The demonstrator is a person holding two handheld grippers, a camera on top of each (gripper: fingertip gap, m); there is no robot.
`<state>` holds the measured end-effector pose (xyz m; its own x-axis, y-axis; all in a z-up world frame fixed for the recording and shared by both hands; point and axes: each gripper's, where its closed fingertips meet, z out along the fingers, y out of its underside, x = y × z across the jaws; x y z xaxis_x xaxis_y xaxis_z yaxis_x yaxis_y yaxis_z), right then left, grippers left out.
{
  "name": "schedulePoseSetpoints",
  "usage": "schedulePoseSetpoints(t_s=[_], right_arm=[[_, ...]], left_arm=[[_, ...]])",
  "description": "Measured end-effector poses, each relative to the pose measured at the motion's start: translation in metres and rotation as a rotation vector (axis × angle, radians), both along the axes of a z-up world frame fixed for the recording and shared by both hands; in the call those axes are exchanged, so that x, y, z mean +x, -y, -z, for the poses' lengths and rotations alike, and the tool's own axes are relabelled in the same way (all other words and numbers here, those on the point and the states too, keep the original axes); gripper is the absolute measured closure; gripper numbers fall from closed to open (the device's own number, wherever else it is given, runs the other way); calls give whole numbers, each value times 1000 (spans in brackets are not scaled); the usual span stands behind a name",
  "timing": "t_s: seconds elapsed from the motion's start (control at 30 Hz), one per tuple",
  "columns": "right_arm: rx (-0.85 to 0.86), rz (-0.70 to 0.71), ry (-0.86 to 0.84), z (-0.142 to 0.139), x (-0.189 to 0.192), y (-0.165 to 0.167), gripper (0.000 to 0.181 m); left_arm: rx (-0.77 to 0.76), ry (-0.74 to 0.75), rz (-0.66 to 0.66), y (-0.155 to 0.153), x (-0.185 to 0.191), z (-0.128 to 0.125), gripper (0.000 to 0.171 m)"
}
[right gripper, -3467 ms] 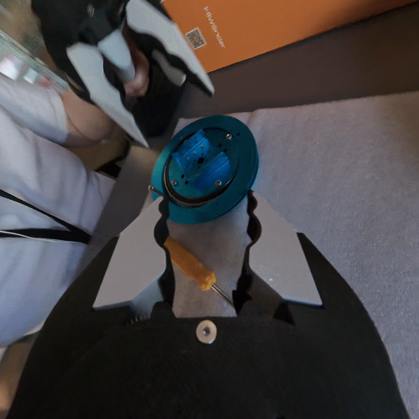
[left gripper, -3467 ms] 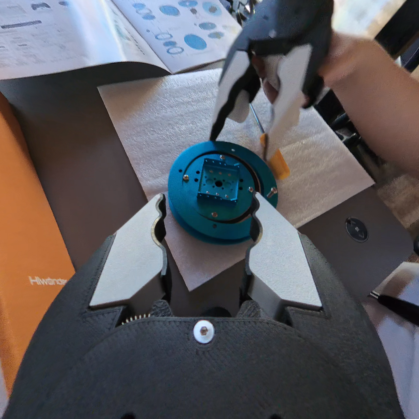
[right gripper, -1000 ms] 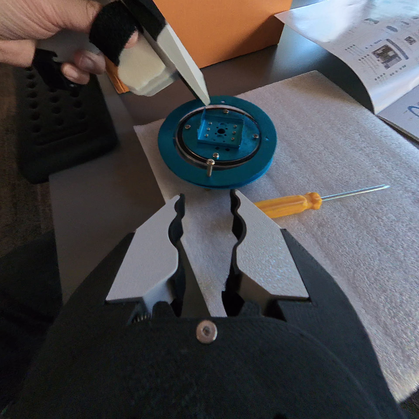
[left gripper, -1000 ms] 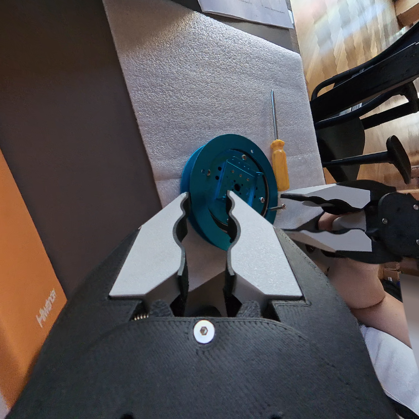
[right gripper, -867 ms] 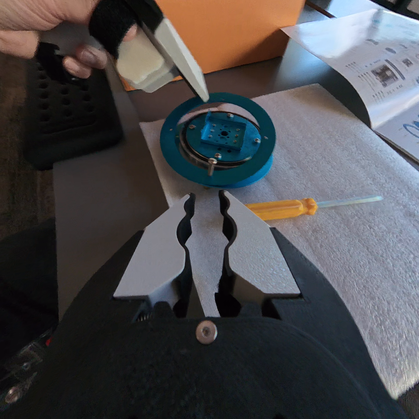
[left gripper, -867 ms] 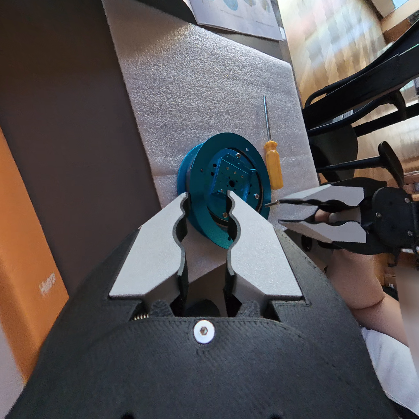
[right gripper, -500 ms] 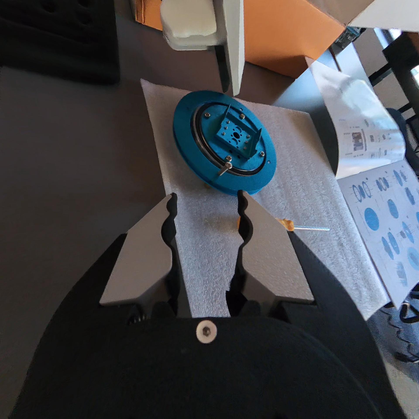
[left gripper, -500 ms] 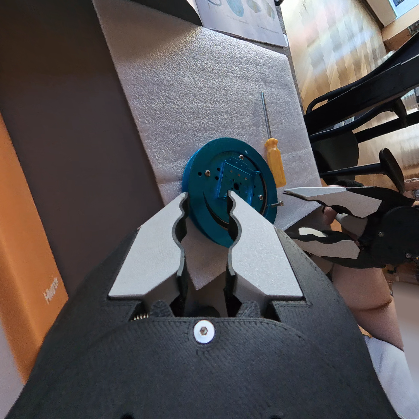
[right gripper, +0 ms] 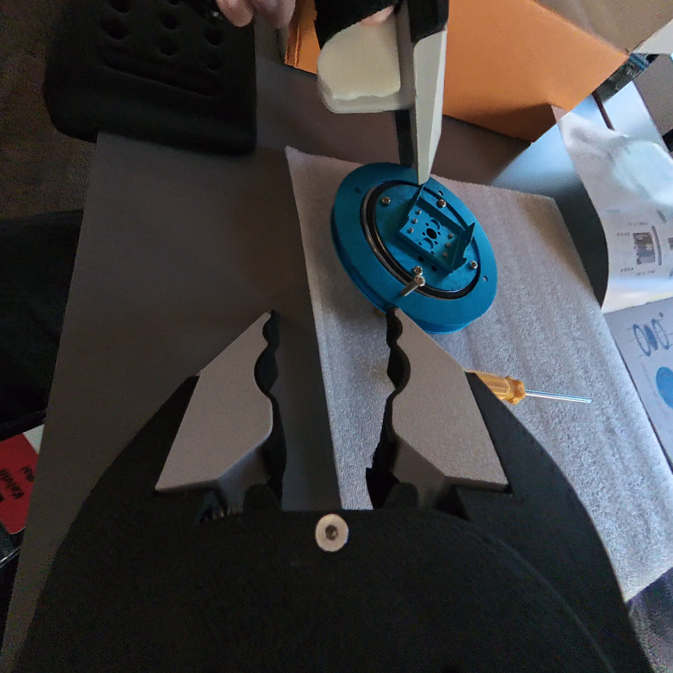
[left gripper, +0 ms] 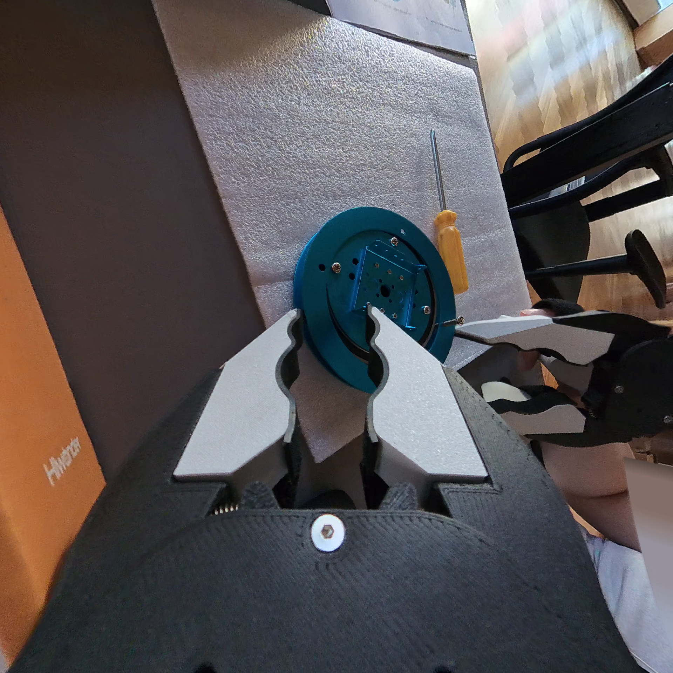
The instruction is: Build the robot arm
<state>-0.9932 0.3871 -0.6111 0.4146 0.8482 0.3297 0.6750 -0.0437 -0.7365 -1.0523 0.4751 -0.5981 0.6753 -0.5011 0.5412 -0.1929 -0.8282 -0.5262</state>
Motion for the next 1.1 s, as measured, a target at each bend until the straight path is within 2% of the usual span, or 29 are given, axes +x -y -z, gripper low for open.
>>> schedulePoseSetpoints(t_s=[0.33, 0.43, 0.63, 0.73, 0.83, 0.9, 1.0, 1.1], right_arm=[[56, -17, 4, -2, 2, -2, 122], [38, -16, -4, 0, 2, 0, 129], [16, -1, -17, 1, 3, -1, 129], [97, -17, 11, -3, 5, -2, 120], [172, -44, 54, -7, 10, -1, 119], [118, -29, 36, -6, 13, -1, 114], [-104, 23, -97, -6, 13, 0, 108], [-219, 82, -196, -9, 14, -9, 124]], left_arm=[[1, 2, 4, 2, 1, 0, 136], [0, 9, 5, 2, 1, 0, 137], [7, 18, 0, 3, 2, -1, 135], [8, 31, 1, 6, 2, -2, 133], [6, 34, 1, 10, 1, -2, 130], [12, 48, -3, 12, 1, -4, 129], [24, 55, -10, 12, 0, -5, 130], [30, 70, -16, 9, 3, -7, 128]])
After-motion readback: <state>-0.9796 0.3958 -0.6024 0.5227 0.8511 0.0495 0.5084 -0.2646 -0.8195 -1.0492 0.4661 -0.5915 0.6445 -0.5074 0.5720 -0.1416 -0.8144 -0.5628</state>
